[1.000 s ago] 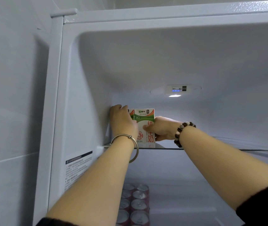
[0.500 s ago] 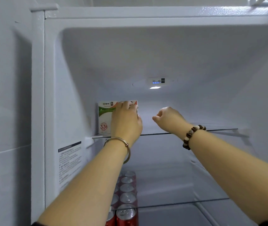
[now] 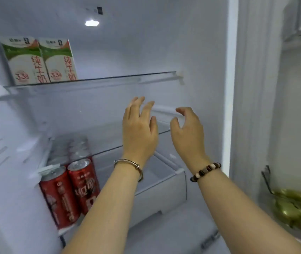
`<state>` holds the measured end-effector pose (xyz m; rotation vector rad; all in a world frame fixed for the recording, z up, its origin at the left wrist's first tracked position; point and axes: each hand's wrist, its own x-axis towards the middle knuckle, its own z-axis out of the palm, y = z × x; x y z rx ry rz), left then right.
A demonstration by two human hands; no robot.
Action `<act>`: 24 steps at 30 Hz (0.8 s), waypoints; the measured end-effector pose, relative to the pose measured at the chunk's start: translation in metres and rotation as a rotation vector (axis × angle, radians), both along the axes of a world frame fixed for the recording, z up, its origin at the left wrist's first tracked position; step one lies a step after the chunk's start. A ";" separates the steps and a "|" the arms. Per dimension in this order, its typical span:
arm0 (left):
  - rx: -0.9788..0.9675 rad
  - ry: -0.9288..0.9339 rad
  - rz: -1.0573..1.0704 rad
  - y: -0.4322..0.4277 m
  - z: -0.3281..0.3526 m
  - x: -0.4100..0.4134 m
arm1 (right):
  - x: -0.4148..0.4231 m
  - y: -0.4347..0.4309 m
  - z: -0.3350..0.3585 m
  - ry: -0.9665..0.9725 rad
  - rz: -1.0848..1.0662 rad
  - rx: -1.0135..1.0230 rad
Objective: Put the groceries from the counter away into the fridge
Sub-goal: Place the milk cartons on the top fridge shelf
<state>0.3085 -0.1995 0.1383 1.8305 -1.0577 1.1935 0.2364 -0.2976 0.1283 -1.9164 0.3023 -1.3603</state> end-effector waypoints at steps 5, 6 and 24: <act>-0.059 0.297 -0.223 -0.022 -0.086 -0.052 | -0.055 -0.008 -0.080 0.107 -0.027 0.154; -0.071 0.354 -0.258 -0.025 -0.103 -0.063 | -0.065 -0.008 -0.096 0.127 -0.015 0.194; 0.413 0.898 -0.514 -0.126 -0.280 -0.304 | -0.331 -0.089 -0.247 0.589 -0.252 0.419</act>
